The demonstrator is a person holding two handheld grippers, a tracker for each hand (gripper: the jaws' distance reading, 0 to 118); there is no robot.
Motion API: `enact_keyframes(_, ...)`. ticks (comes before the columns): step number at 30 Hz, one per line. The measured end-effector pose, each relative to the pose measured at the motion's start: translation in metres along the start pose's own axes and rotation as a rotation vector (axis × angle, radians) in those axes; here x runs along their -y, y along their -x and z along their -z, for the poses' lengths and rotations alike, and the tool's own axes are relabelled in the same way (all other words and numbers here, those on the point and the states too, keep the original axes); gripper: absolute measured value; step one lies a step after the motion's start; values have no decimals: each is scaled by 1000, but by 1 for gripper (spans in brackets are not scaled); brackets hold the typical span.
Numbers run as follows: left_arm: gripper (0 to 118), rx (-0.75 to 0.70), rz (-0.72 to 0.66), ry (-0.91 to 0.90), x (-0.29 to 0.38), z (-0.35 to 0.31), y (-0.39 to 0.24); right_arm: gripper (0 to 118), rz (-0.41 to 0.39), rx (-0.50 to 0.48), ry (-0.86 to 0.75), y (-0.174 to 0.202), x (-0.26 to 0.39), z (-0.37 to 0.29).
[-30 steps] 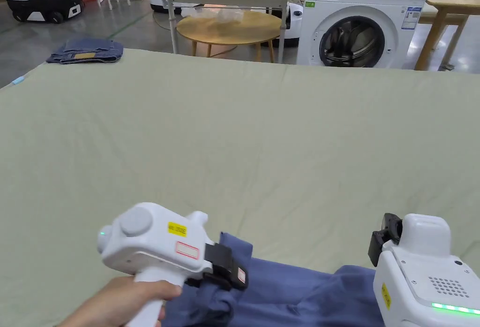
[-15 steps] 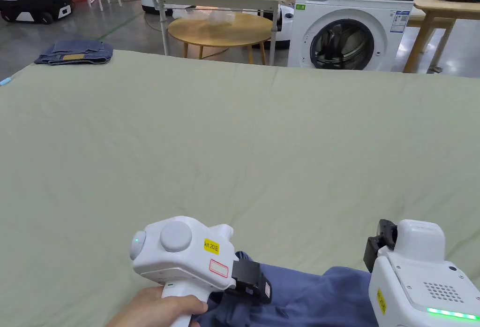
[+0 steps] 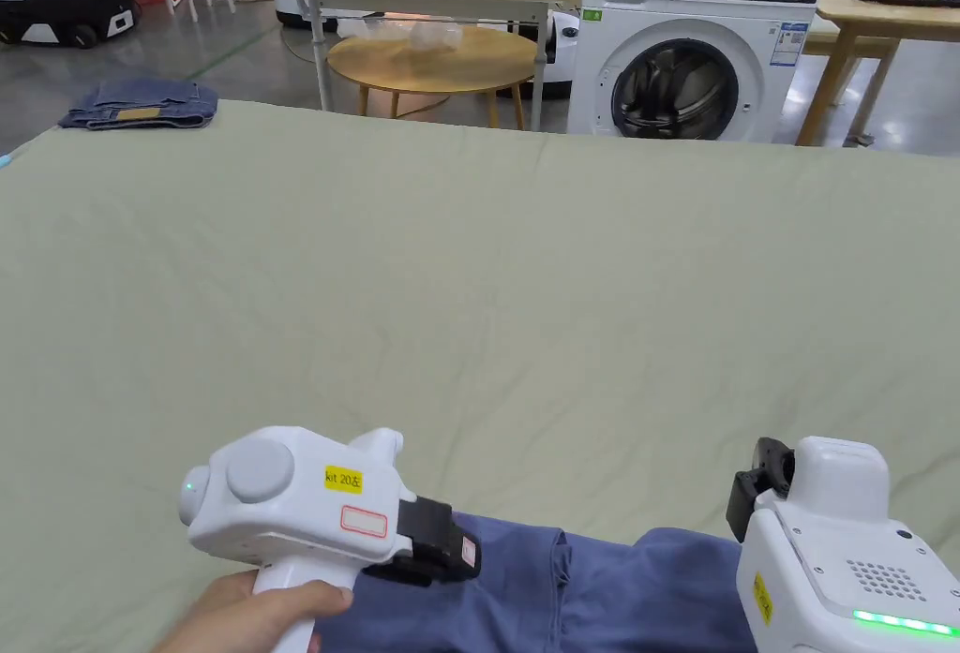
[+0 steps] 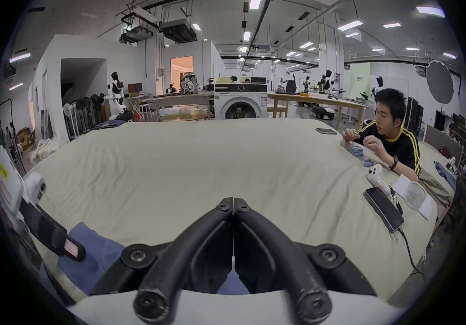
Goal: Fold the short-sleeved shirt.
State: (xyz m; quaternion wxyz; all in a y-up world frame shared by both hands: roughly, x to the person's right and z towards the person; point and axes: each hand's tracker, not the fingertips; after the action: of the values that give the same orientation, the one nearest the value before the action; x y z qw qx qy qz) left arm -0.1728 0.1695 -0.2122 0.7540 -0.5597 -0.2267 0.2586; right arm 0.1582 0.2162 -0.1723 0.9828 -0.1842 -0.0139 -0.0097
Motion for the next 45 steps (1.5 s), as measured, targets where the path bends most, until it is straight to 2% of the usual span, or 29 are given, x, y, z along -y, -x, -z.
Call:
enact_keyframes(3,3,48,-33,67,12,25,6,0,-2,0,2,0,1,0)
enact_keyframes(7,3,256,-85,99,24,52,14,0,-5,2,8,-1,3,-1)
enact_keyframes(11,3,203,-69,91,29,77,19,0,-7,5,17,-1,7,0)
enact_keyframes(14,1,216,-100,73,37,83,5,0,2,8,26,-2,9,2)
enact_keyframes(18,0,155,-33,61,39,85,-7,0,11,9,30,-3,11,2)
enact_keyframes(22,0,145,-20,50,34,67,-4,0,13,8,26,-3,10,1)
enact_keyframes(27,0,179,-23,-80,23,-5,6,0,6,0,5,-1,5,-1)
enact_keyframes(29,0,168,-32,-143,12,-35,31,0,-3,-5,-10,2,2,-1)
enact_keyframes(30,3,158,-35,-160,10,-45,38,0,-4,-7,-14,3,2,-1)
enact_keyframes(31,12,139,-39,-176,8,-57,48,0,-5,-8,-17,4,1,0)
enact_keyframes(32,28,112,-48,-198,4,-66,60,0,-4,-11,-17,5,0,1)
enact_keyframes(33,53,89,-63,-214,3,-72,69,0,-3,-14,-17,5,-1,1)
enact_keyframes(34,69,75,-77,-215,2,-78,80,0,-2,-17,-16,7,-1,2)
enact_keyframes(35,78,78,-84,-212,1,-80,90,0,-2,-18,-15,7,-1,2)
enact_keyframes(39,79,183,-187,-160,3,-71,123,0,2,-20,-14,8,0,3)
enact_keyframes(41,79,190,-251,-119,9,-56,119,0,5,-20,-12,8,1,3)
enact_keyframes(43,79,200,-272,-60,12,-41,127,0,4,-18,-9,7,1,2)
enact_keyframes(45,79,319,-244,-72,13,-31,133,0,2,-16,-5,6,2,2)
